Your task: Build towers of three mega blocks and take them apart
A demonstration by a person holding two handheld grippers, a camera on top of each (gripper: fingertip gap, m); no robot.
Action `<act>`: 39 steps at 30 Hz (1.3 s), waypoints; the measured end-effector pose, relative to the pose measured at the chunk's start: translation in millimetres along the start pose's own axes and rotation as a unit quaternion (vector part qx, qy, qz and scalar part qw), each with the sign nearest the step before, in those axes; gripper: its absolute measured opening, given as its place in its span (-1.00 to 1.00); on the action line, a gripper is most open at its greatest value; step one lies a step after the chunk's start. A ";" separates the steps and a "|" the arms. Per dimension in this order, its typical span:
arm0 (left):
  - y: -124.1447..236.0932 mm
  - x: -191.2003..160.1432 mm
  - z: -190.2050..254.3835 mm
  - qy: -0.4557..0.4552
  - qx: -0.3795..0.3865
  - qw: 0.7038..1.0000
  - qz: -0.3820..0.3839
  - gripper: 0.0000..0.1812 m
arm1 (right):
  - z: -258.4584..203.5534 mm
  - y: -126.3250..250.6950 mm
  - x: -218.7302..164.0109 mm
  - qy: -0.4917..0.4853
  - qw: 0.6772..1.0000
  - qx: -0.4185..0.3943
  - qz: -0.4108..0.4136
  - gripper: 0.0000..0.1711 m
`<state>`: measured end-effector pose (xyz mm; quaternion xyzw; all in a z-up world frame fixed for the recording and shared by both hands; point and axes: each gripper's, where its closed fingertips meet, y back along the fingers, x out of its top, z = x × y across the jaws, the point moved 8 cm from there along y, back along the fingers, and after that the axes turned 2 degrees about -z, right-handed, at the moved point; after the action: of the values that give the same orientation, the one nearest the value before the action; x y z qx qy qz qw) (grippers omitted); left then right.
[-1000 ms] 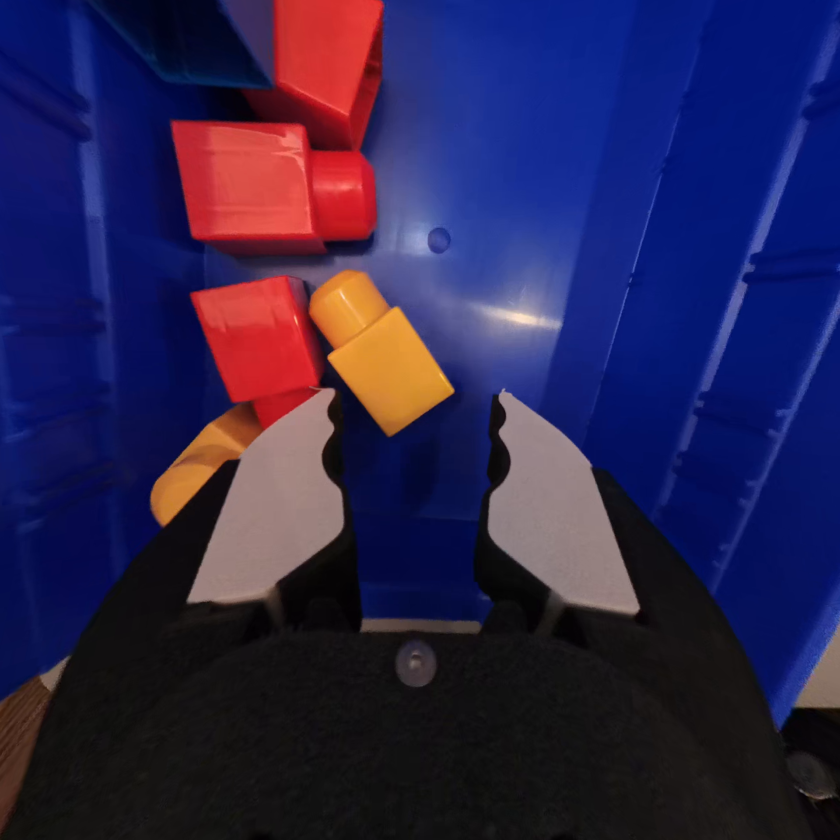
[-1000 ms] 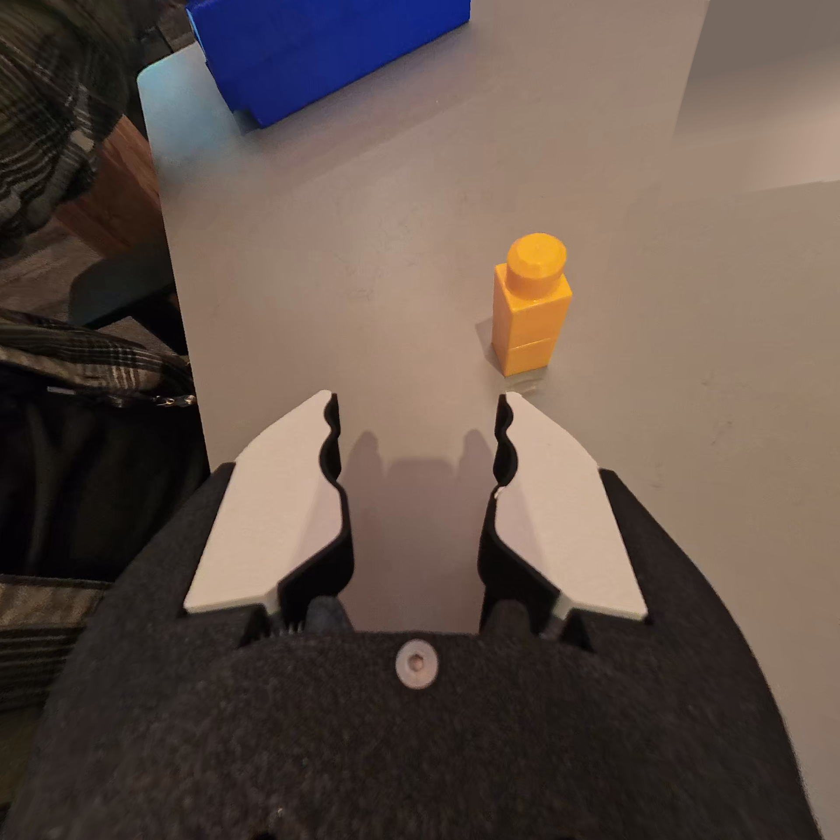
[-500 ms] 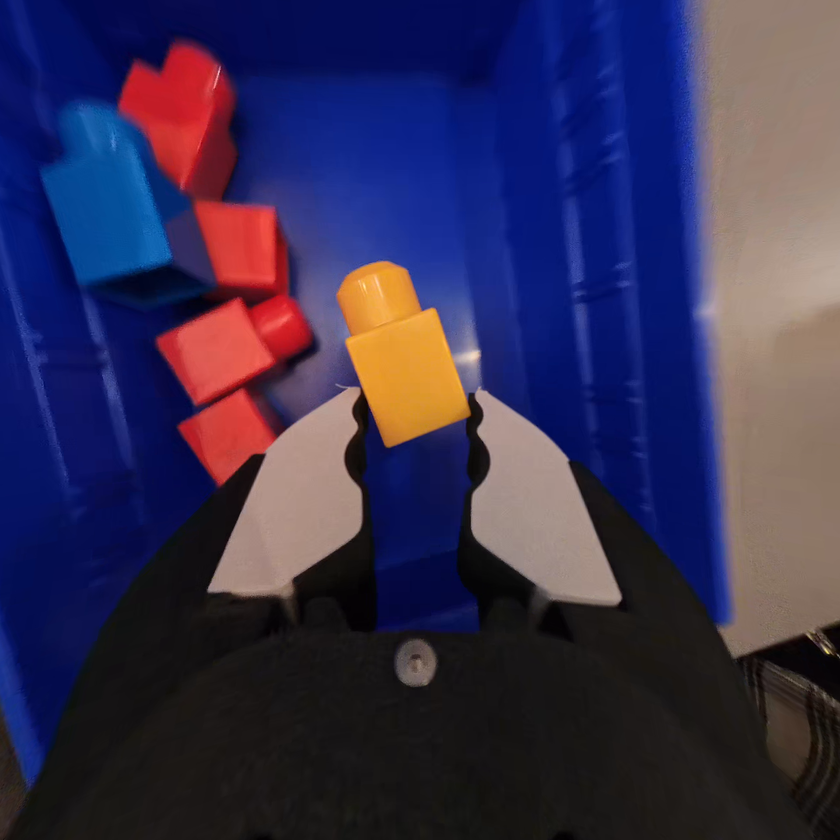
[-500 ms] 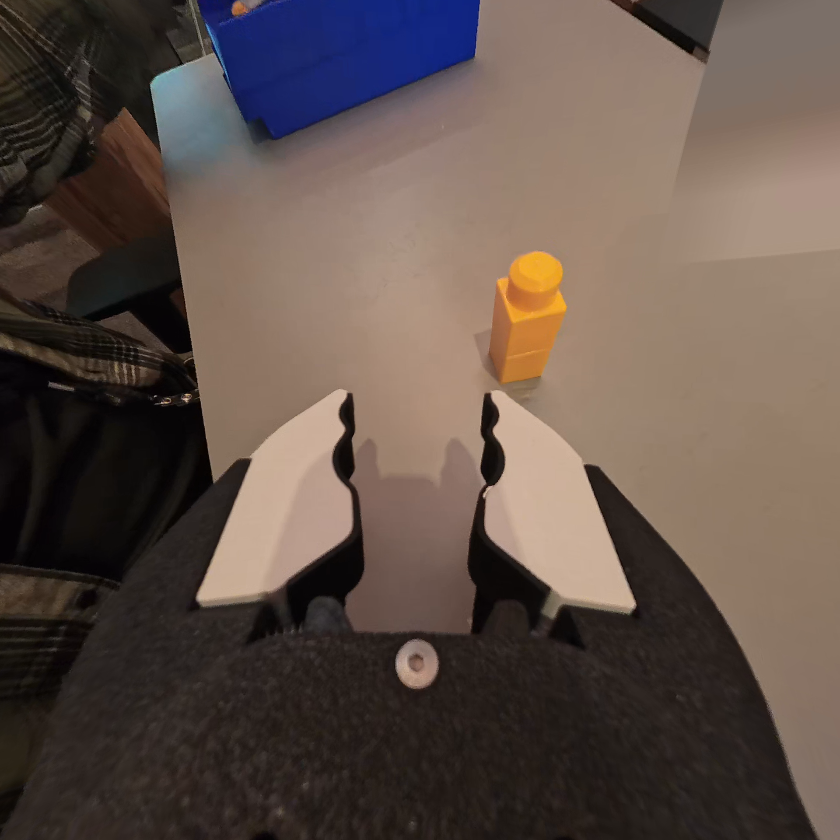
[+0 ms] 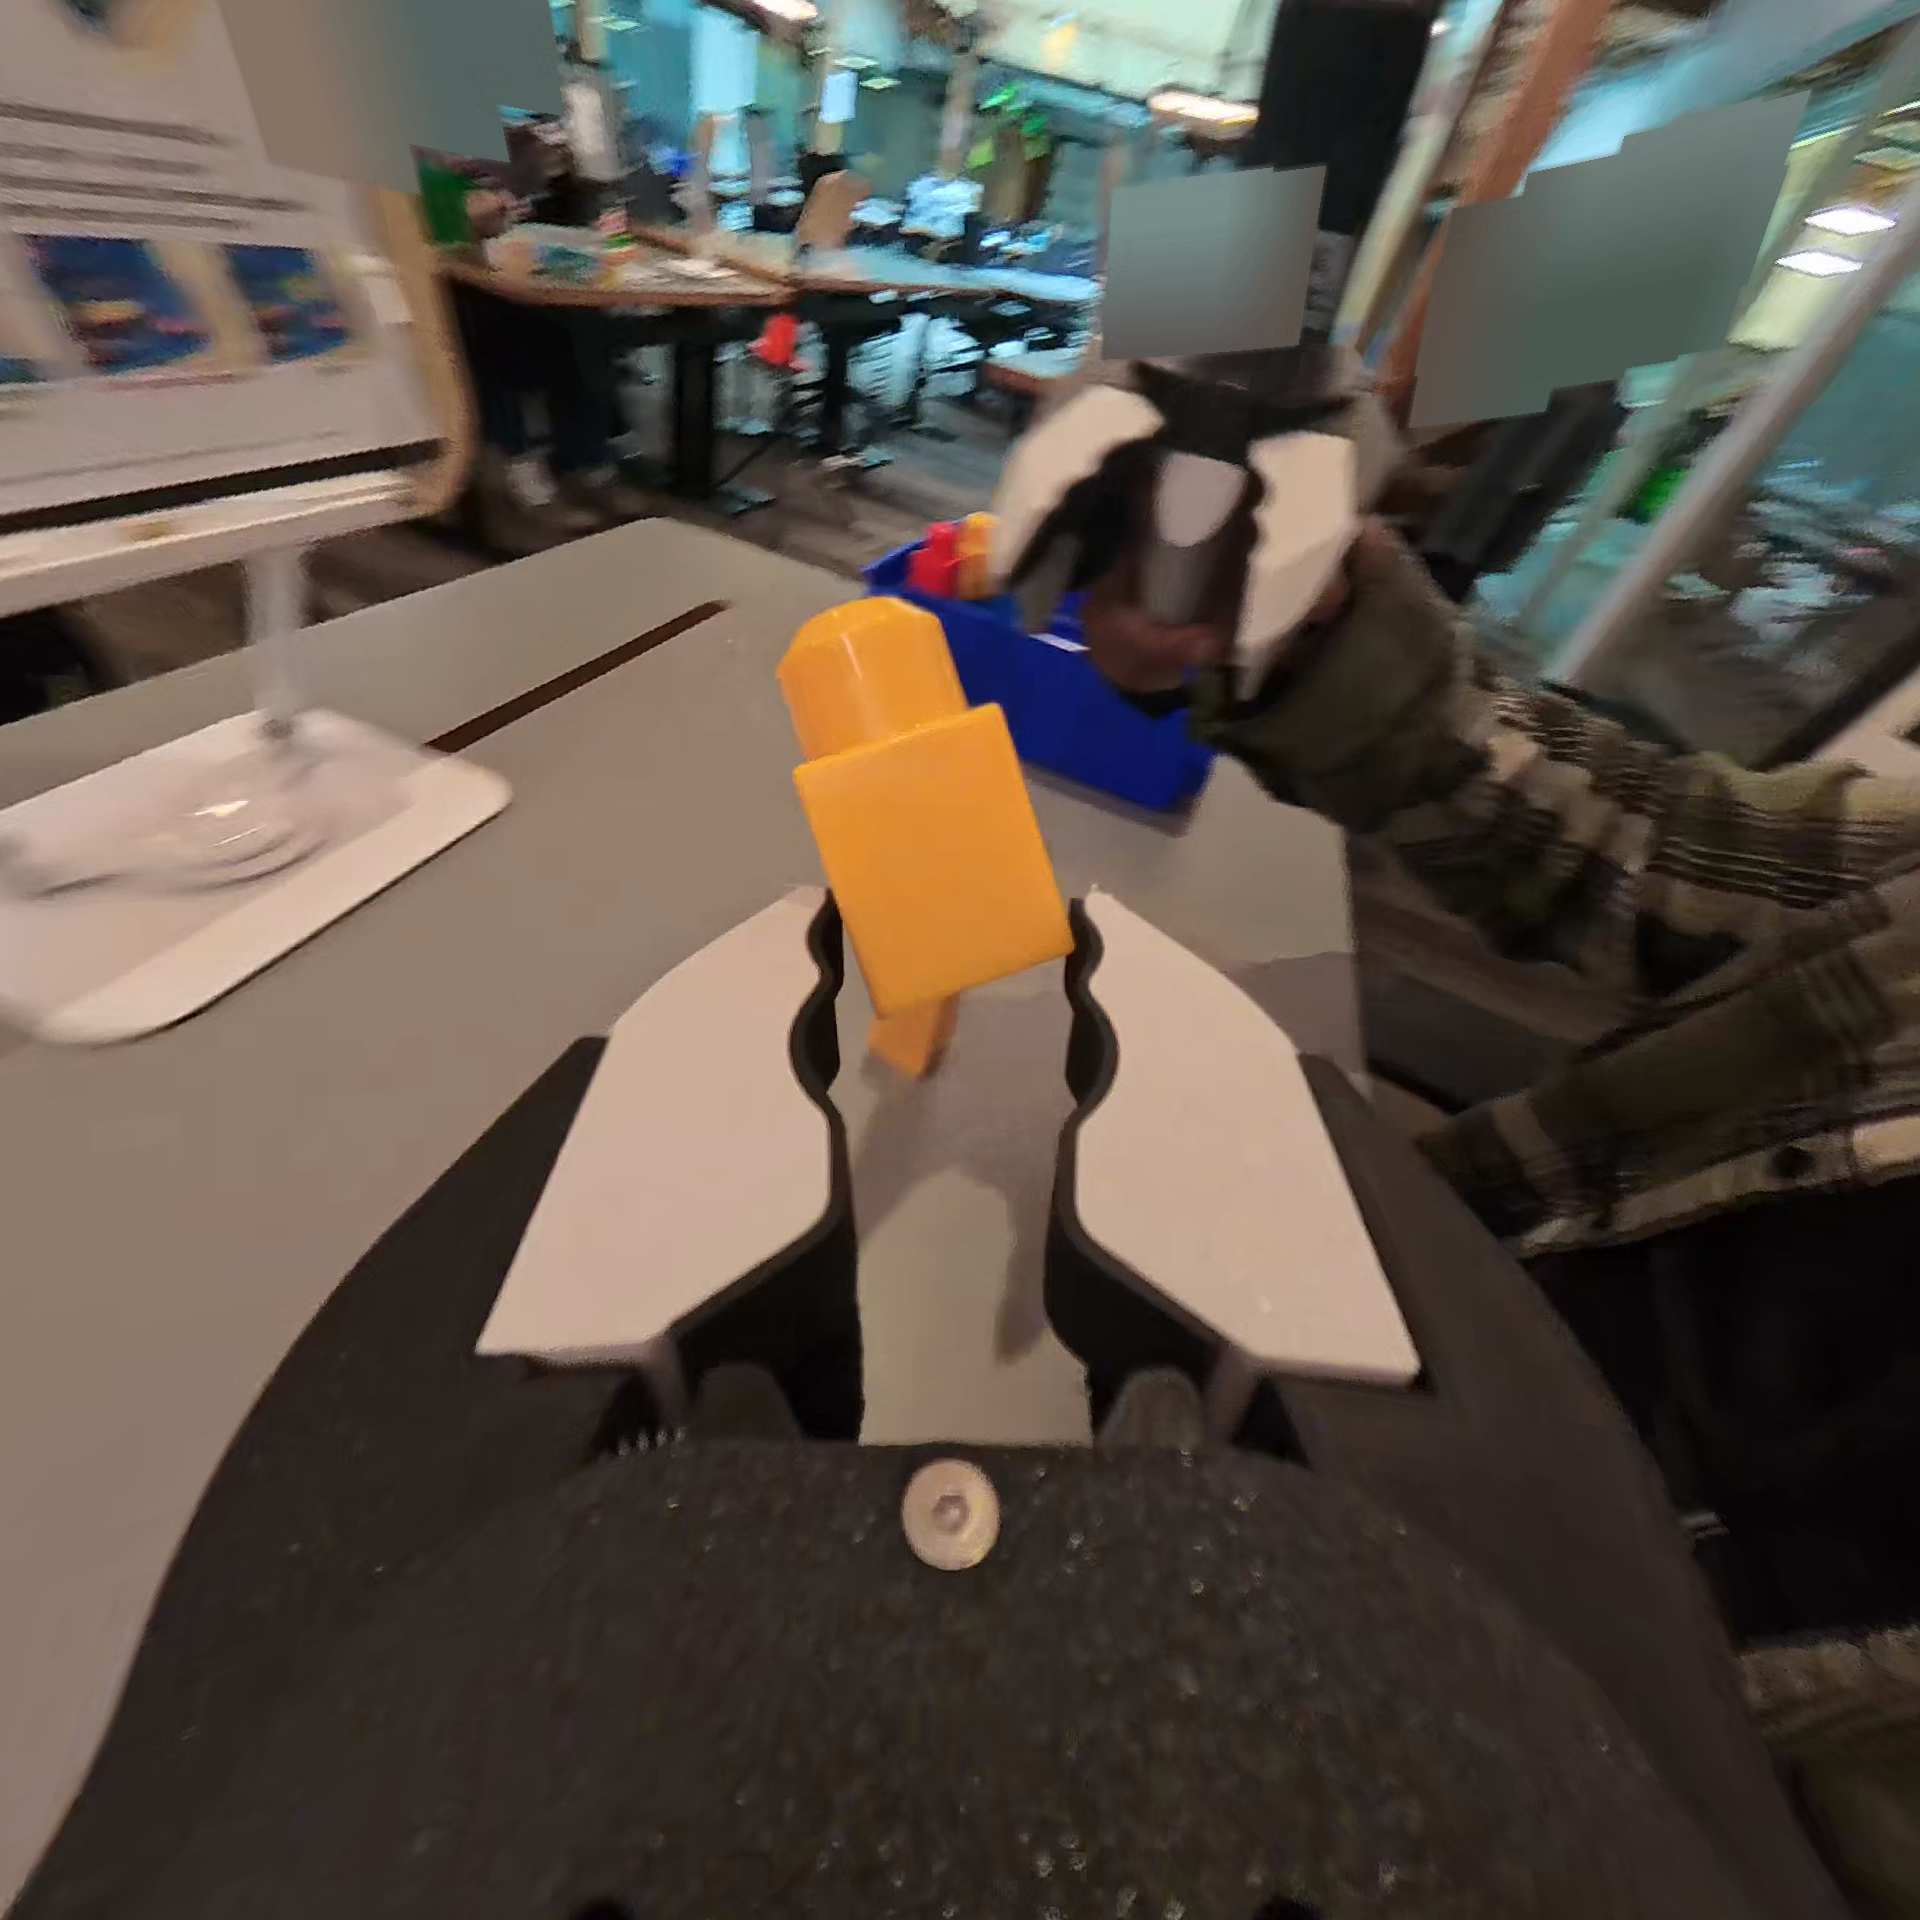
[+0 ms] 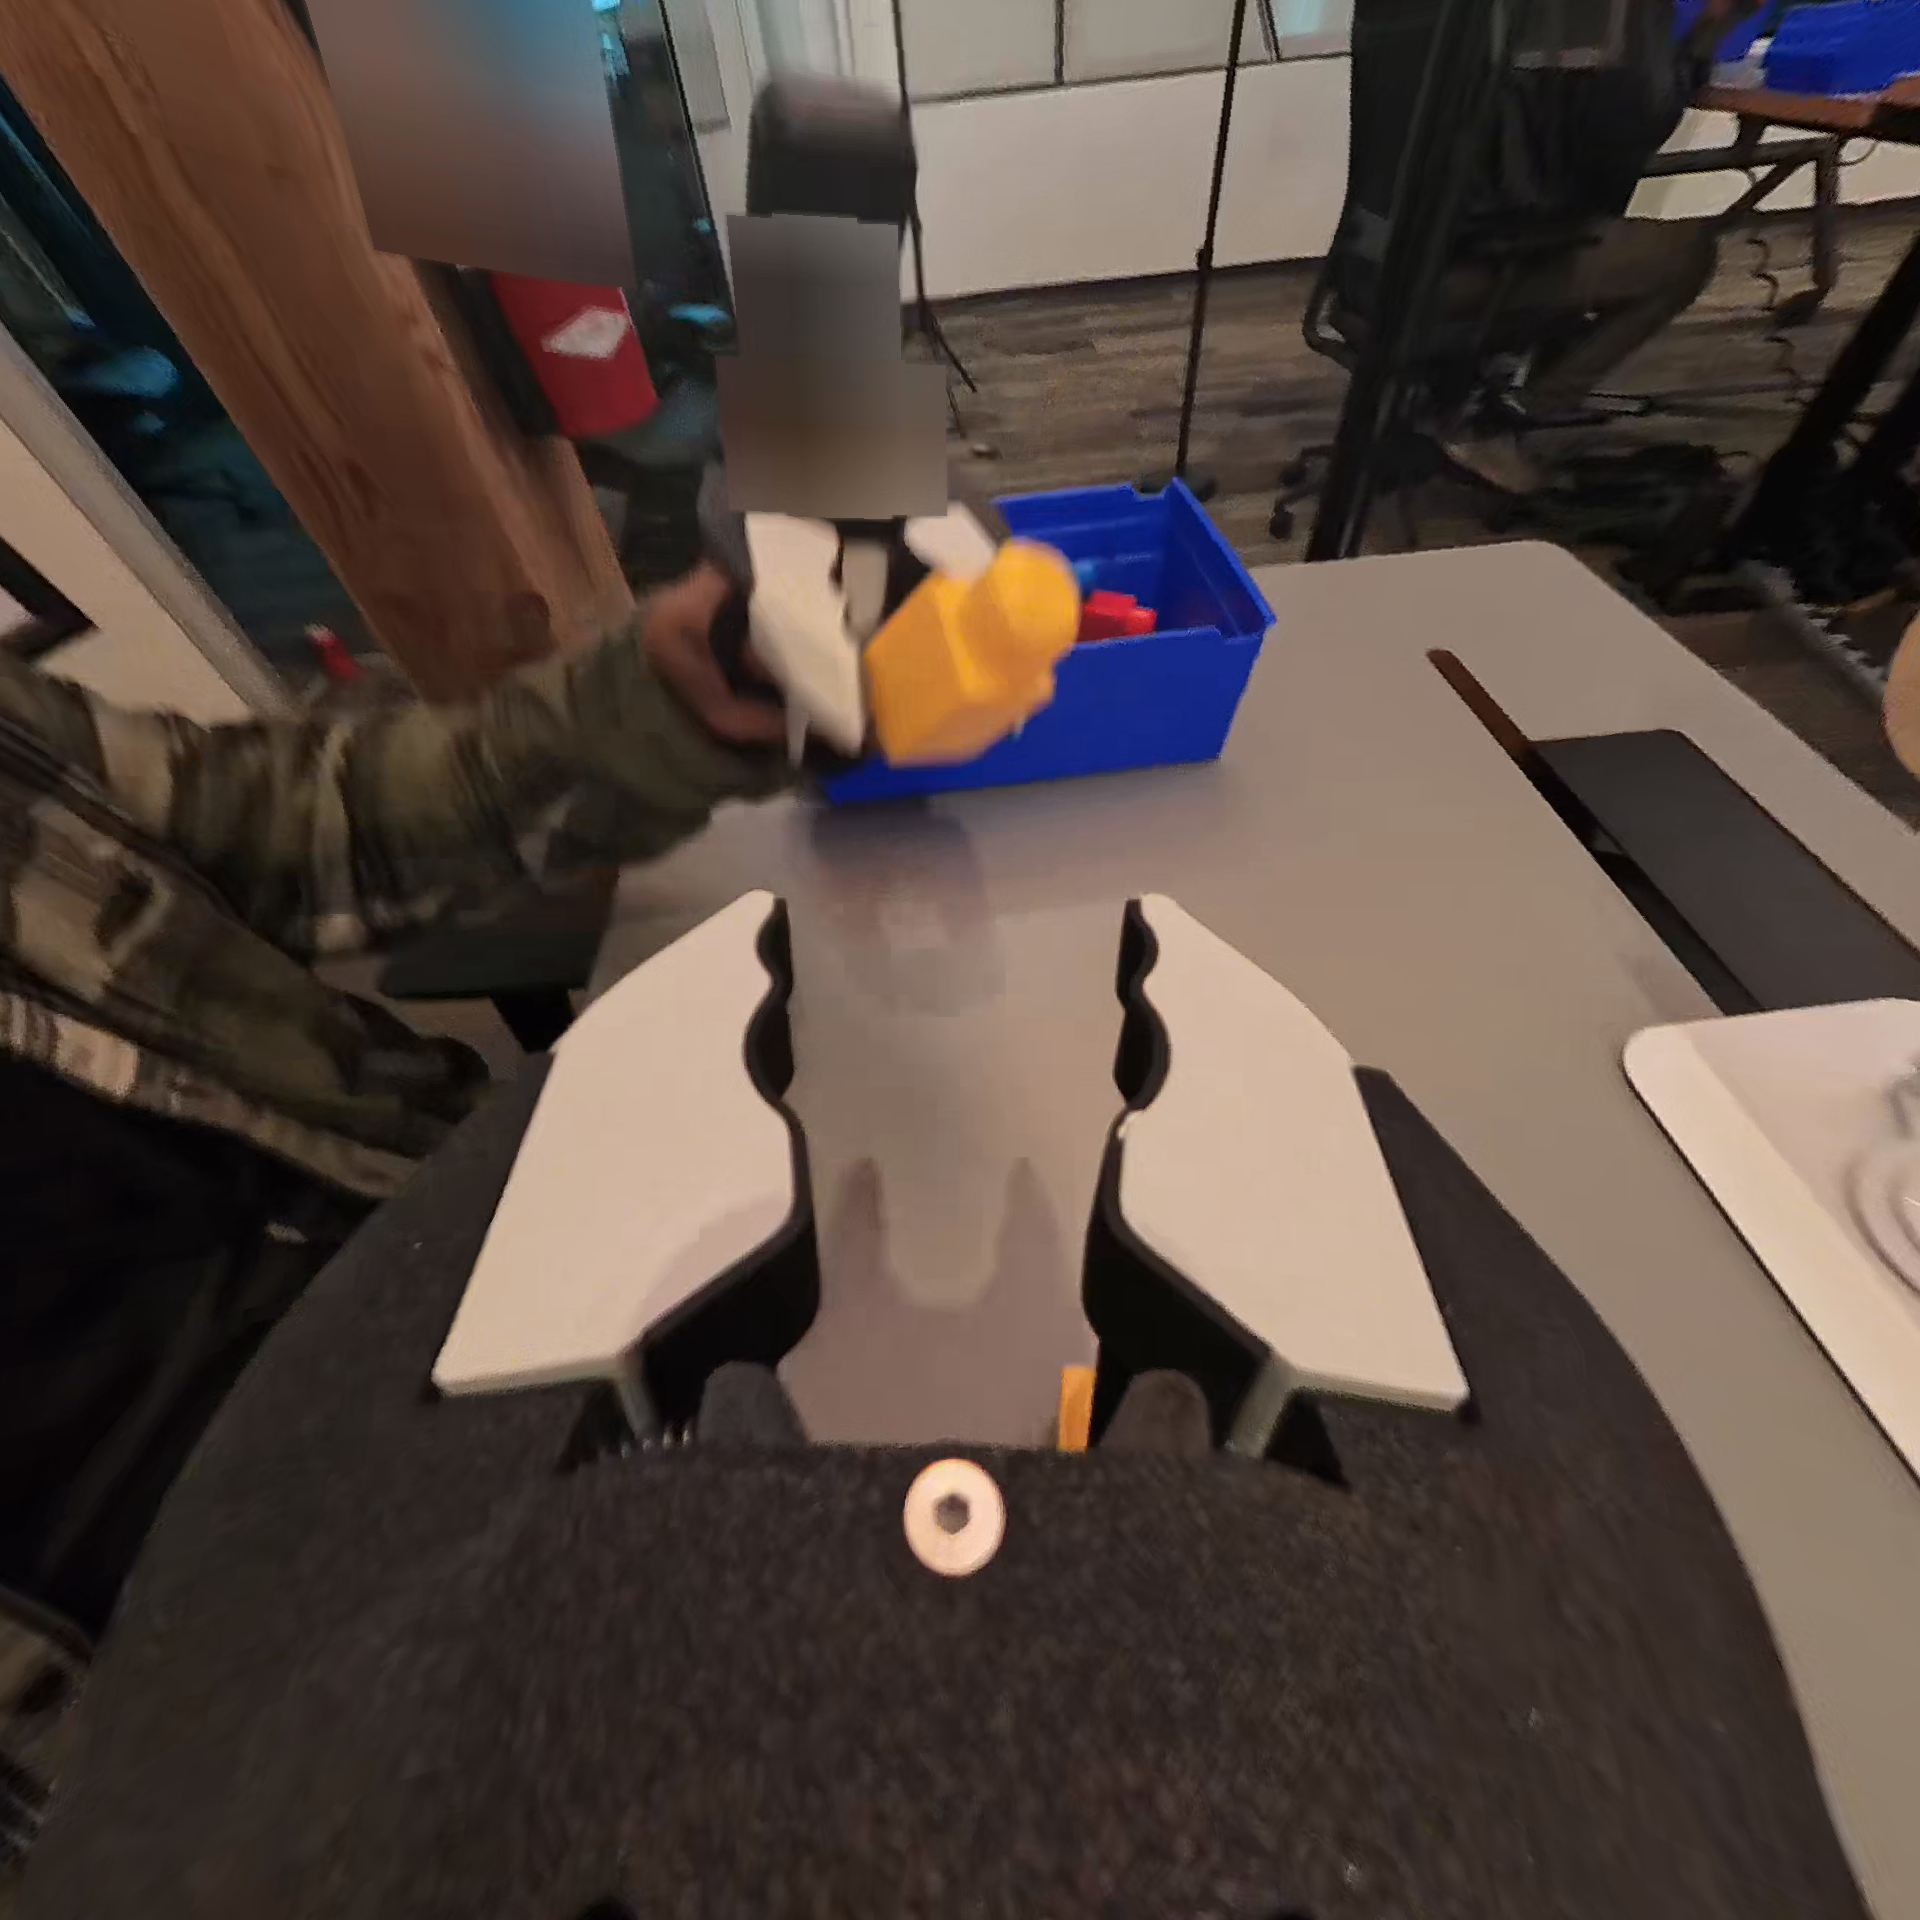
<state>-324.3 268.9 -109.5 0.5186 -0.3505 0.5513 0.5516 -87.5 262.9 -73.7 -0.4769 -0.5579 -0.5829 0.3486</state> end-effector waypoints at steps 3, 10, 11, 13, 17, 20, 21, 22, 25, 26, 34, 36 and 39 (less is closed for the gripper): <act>-38.4 -10.3 6.9 0.003 -0.066 0.998 0.013 -0.56 | 10.0 -7.9 7.4 -0.035 0.998 0.037 0.023 -0.34; -69.2 -20.9 10.9 -0.006 -0.125 0.992 0.012 -0.56 | 20.6 -15.0 -5.3 -0.089 0.991 0.103 0.001 -0.39; -71.5 -21.3 10.7 -0.007 -0.129 0.992 0.011 -0.56 | 21.2 -16.8 -7.8 -0.092 0.990 0.110 -0.009 -0.41; -75.8 -21.9 10.5 -0.009 -0.137 0.990 0.012 -0.56 | 21.7 -20.0 -11.2 -0.098 0.987 0.122 -0.022 -0.44; -85.0 -25.3 7.9 -0.009 -0.145 0.989 0.002 -0.56 | 24.3 -22.3 -13.7 -0.110 0.984 0.128 -0.050 -0.66; -87.7 -32.0 -4.0 -0.001 -0.122 0.992 -0.031 -0.58 | 25.7 -14.9 -13.6 -0.074 0.990 0.077 -0.093 -0.67; -86.5 -35.8 -12.3 0.003 -0.102 0.994 -0.046 -0.49 | 26.0 -9.0 -12.3 -0.064 0.991 0.052 -0.109 -0.67; -83.7 -40.4 -22.7 0.004 -0.076 0.995 -0.060 -0.42 | 26.2 -2.1 -12.2 -0.052 0.990 0.020 -0.130 -0.67; -69.9 -56.0 -54.6 0.004 -0.001 0.996 -0.088 -0.36 | 23.0 14.1 -24.9 -0.007 0.976 -0.061 -0.207 -0.67; -65.5 -60.8 -62.7 0.008 0.013 0.996 -0.087 -0.36 | 22.0 16.2 -31.8 -0.005 0.971 -0.074 -0.226 -0.67; -56.6 -75.9 -72.2 0.024 0.039 0.996 -0.078 -0.40 | 26.8 8.4 -66.3 -0.008 0.965 -0.110 -0.238 -0.67; -56.6 -75.3 -70.2 0.012 0.043 0.996 -0.080 -0.42 | 27.1 8.7 -72.1 -0.012 0.966 -0.107 -0.233 -0.67; -58.8 -76.5 -70.2 0.013 0.040 0.996 -0.085 -0.42 | 28.1 9.7 -77.2 -0.015 0.969 -0.105 -0.222 -0.67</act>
<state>-291.3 326.0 -208.9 0.5606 -0.2757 0.5231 0.5797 -50.3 279.5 -145.6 -0.3837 -0.5907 -0.6938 0.1500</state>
